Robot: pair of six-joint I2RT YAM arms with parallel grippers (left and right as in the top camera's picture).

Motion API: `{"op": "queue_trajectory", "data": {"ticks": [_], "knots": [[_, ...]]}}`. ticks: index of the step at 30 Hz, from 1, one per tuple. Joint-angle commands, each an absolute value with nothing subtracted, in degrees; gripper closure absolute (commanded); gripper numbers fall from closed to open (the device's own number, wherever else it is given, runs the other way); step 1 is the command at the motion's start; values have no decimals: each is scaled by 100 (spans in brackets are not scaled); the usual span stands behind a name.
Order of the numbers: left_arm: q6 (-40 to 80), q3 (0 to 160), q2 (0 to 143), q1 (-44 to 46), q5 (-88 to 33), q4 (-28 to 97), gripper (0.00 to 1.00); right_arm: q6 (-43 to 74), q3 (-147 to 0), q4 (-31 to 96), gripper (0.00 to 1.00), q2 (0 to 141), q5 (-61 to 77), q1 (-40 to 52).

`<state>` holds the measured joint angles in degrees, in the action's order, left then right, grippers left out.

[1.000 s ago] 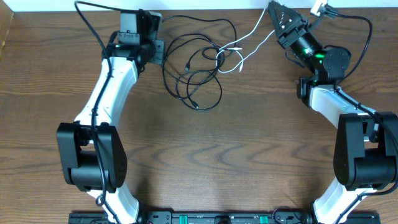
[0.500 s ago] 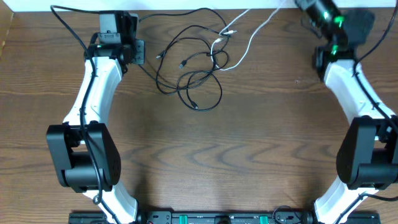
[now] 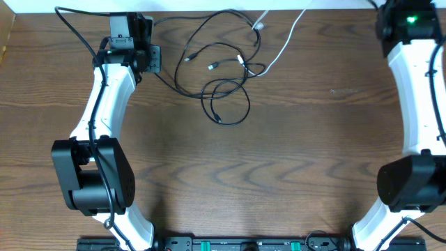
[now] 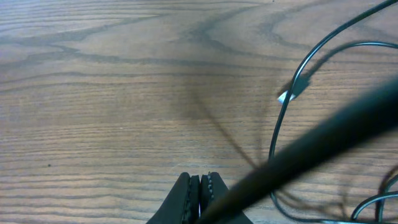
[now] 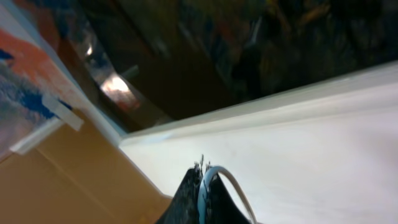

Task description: Untangle cables

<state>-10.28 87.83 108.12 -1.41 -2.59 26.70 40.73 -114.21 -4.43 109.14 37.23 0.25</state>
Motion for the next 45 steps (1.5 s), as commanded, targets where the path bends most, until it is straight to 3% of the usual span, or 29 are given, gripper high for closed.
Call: {"op": "queue_trajectory", "data": {"ticks": [1, 7, 20, 31, 34, 42, 45], "knots": [[-1017, 8818, 10836, -213, -8, 2685, 92, 3400, -11985, -174, 99, 10886, 3481, -252], [-628, 8818, 10836, -421, 1020, 2749, 92, 3245, -12403, 539, 99, 10886, 3400, -803], [-156, 8818, 10836, -1210, 947, 3094, 92, 2812, -12401, 1669, 99, 10886, 3306, -1894], [51, 8818, 10836, -1203, 626, 3100, 92, 1516, -12401, 2700, 99, 10886, 2244, -1920], [51, 8818, 10836, -1203, 60, 3103, 66, 1166, -12401, 3026, 99, 10888, 1782, -1920], [54, 8818, 10836, -1203, -845, 3103, 63, 574, -12394, 3715, 99, 10888, 545, -1925], [51, 8818, 10836, -1203, -1103, 3111, 52, 377, -12390, 3852, 99, 10888, -16, -1953]]}}
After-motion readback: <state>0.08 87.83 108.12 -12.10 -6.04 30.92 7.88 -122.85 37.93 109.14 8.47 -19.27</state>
